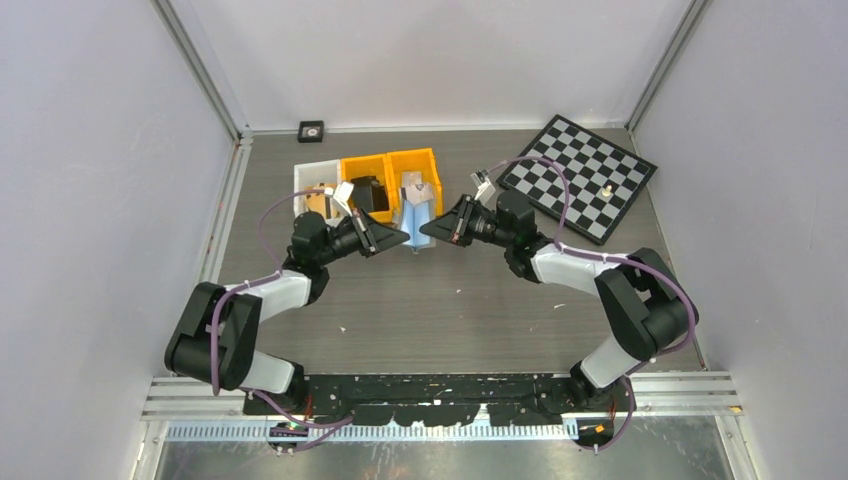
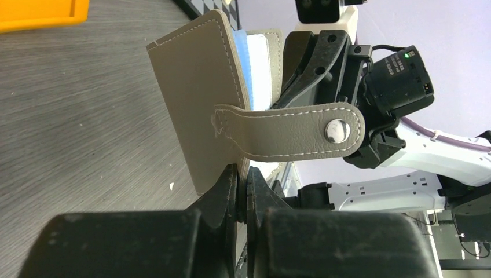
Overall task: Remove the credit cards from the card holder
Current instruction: Close the card holder at the center of the board.
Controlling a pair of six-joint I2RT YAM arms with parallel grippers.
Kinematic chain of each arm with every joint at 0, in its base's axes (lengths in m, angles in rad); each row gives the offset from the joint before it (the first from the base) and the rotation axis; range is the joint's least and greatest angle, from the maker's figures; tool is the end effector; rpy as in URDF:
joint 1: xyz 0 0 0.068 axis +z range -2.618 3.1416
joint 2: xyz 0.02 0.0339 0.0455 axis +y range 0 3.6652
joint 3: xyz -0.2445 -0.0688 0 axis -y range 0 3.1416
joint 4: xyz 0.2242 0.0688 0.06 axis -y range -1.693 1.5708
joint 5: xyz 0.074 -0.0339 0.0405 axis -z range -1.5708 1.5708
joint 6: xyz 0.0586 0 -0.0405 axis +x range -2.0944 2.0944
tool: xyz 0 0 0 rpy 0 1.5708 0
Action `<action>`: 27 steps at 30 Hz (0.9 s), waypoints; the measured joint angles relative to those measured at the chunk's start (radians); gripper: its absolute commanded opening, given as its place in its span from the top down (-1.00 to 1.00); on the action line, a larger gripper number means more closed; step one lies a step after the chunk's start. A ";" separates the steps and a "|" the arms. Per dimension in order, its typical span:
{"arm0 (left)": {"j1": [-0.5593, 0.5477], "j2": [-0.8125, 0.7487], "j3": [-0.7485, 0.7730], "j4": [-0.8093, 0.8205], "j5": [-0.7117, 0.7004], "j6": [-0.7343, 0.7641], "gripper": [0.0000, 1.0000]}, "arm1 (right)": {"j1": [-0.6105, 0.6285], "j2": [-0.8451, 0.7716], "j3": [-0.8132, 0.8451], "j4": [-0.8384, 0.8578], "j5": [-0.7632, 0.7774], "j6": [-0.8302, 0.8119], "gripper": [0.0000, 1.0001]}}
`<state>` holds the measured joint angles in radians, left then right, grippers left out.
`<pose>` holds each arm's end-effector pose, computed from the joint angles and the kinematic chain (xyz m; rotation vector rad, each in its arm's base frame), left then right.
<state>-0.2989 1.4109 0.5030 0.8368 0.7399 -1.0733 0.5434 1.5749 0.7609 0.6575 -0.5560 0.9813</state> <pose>0.2591 -0.1212 0.2068 -0.0773 1.9013 -1.5930 0.2757 0.2027 0.2169 -0.0403 1.9893 1.5399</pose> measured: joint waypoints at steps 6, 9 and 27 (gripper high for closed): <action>-0.016 0.005 0.014 -0.053 -0.009 0.041 1.00 | 0.003 0.010 0.000 -0.005 -0.003 0.000 0.62; -0.022 0.009 0.032 -0.102 -0.021 0.072 1.00 | 0.005 0.008 0.002 -0.035 0.020 -0.009 0.47; -0.135 0.245 0.183 -0.352 -0.143 0.251 0.49 | 0.019 0.027 0.170 -0.671 0.322 -0.191 0.57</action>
<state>-0.4343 1.6558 0.6865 0.4843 0.5968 -0.8227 0.5629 1.6016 0.9310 -0.0139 -0.2340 0.7902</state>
